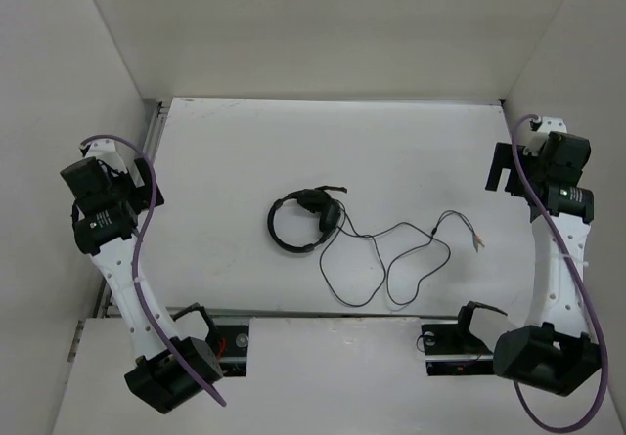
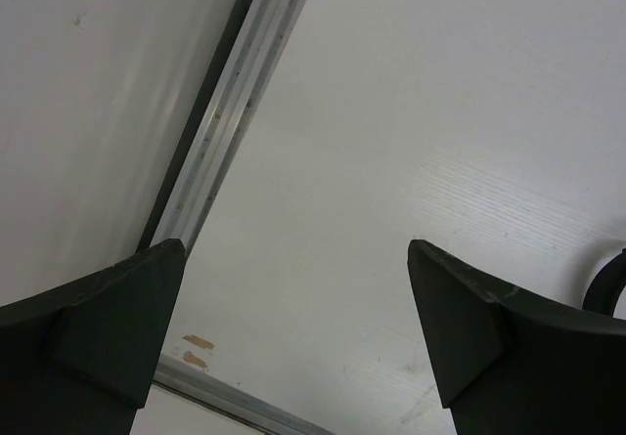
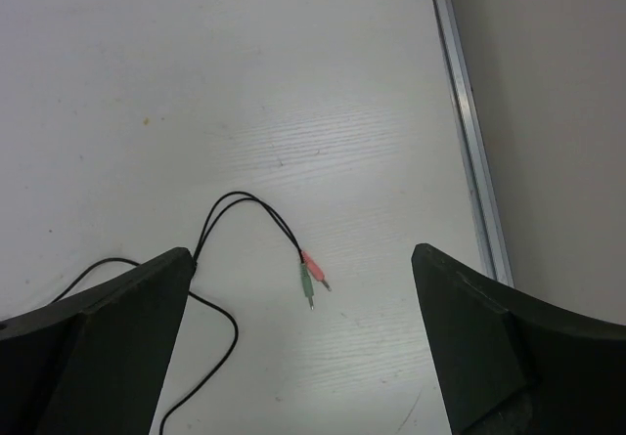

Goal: Wrap the headphones

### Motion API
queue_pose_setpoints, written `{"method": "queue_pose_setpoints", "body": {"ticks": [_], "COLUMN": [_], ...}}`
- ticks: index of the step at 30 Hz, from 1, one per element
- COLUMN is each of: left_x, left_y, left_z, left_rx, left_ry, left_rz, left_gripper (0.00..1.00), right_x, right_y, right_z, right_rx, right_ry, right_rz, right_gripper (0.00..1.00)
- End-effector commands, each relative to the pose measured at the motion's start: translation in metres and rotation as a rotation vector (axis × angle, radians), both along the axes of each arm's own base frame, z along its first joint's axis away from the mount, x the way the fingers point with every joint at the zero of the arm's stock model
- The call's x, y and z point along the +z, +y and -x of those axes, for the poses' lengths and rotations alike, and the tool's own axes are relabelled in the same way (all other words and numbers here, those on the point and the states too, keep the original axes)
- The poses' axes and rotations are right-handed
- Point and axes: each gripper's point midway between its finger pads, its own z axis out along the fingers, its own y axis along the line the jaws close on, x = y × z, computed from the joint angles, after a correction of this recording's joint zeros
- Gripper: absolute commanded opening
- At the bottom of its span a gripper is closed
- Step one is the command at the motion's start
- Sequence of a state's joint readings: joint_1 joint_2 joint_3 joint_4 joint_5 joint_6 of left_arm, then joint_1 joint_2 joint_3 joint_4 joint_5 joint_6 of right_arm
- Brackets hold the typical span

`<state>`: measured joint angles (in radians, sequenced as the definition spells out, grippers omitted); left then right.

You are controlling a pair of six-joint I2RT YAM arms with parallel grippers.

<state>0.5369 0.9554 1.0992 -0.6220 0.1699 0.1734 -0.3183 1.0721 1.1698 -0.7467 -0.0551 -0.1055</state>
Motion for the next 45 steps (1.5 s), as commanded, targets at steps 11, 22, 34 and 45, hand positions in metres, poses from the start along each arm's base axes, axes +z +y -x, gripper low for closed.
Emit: {"method": "queue_pose_setpoints", "body": {"ticks": [11, 22, 34, 45], "left_x": [0.012, 0.002, -0.075, -0.131], "left_y": [-0.022, -0.099, -0.185, -0.231], "left_z": [-0.010, -0.019, 0.002, 0.000], "left_rx": [-0.054, -0.313, -0.583, -0.572], "left_ry": [-0.058, -0.060, 0.163, 0.227], "left_rz": [-0.001, 0.047, 0.201, 0.367], "left_gripper": [1.00, 1.00, 1.00, 0.97], "right_x": [0.064, 0.102, 0.077, 0.041], "right_y": [0.008, 0.009, 0.048, 0.091], "right_z": [-0.003, -0.005, -0.006, 0.001], "right_rx": [0.057, 0.010, 0.096, 0.244], "right_ry": [-0.265, -0.431, -0.467, -0.425], "right_rz": [0.139, 0.227, 0.046, -0.103], "right_gripper": [1.00, 1.00, 1.00, 1.00]}}
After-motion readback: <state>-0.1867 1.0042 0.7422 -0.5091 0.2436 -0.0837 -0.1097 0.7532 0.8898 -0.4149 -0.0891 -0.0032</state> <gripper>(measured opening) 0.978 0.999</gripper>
